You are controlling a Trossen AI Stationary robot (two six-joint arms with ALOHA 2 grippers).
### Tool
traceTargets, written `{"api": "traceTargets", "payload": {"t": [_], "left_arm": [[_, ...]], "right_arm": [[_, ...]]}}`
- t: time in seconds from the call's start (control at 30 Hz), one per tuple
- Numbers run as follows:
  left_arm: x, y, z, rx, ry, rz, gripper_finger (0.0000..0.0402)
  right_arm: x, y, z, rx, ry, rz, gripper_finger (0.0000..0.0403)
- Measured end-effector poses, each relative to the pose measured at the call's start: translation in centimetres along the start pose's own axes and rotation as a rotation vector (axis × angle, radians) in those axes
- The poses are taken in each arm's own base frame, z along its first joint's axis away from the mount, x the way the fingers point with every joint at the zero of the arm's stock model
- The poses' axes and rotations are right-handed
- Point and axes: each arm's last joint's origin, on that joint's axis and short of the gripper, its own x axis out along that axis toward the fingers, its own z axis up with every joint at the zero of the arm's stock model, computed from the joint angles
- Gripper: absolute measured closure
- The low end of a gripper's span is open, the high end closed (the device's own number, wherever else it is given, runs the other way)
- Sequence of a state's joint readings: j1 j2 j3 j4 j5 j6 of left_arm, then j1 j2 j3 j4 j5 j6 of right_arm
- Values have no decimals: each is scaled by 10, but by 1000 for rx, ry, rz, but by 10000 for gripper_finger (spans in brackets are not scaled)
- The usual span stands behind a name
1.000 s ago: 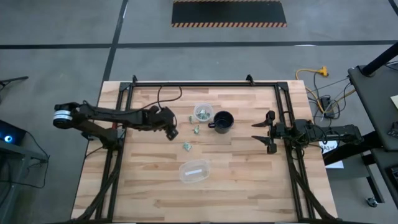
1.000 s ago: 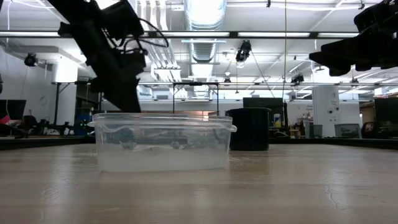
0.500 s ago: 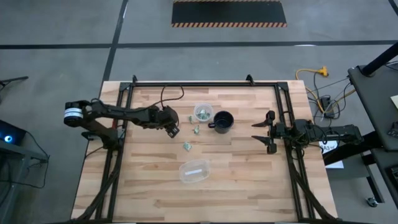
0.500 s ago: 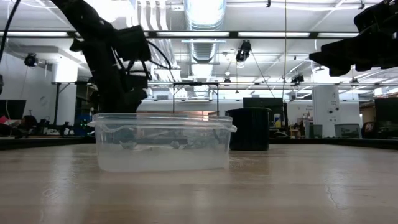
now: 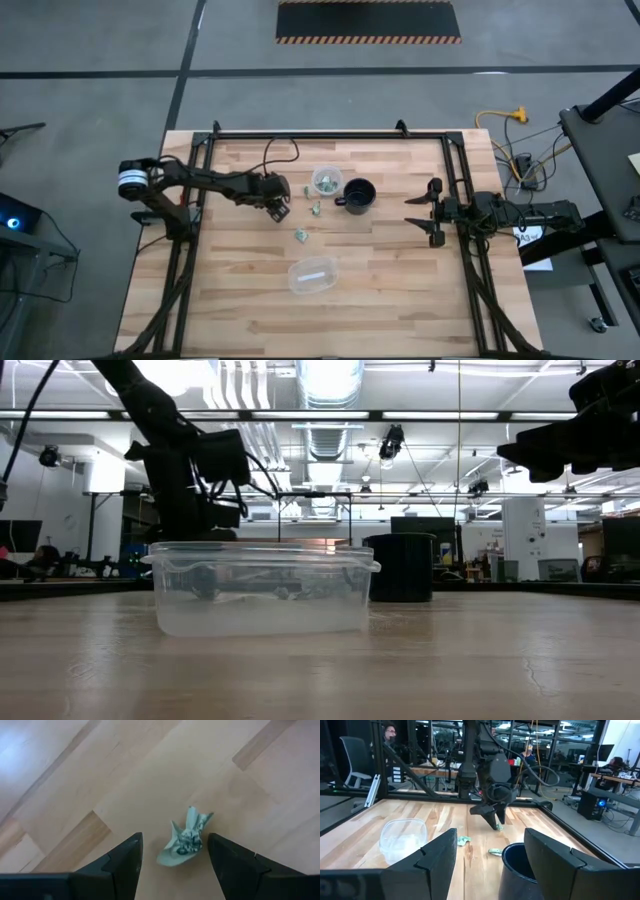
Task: Pick and place Stevia / Truvia into bins
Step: Put the stevia packet into the top transparent container
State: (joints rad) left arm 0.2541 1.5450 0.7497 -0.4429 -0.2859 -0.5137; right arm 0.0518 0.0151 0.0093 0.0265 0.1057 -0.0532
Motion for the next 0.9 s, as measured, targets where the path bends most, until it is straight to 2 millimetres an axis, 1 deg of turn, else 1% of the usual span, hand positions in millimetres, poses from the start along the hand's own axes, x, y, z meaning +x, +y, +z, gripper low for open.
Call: {"api": "traceTargets", "payload": {"t": [0.33, 0.43, 0.5, 0.57, 0.67, 0.77, 0.83, 0.9], "left_arm": [[2, 0, 3, -8, -10, -2, 194], [2, 1, 3, -8, -11, -1, 202], [2, 1, 3, -5, -9, -4, 220], [2, 1, 3, 13, -6, -10, 249], [2, 1, 3, 18, -2, -18, 307], [2, 1, 5, 44, -14, -26, 374], [2, 1, 8, 49, -38, -38, 391], [2, -1, 10, 60, -64, -50, 392]], "right_arm": [[0, 0, 0, 0, 1, 0, 181], [0, 0, 0, 0, 0, 0, 181], [0, 0, 0, 0, 1, 0, 181], [0, 0, 0, 0, 1, 0, 181], [0, 0, 0, 0, 0, 0, 181], [0, 0, 0, 0, 1, 0, 181], [0, 0, 0, 0, 1, 0, 181], [0, 0, 0, 0, 1, 0, 181]]}}
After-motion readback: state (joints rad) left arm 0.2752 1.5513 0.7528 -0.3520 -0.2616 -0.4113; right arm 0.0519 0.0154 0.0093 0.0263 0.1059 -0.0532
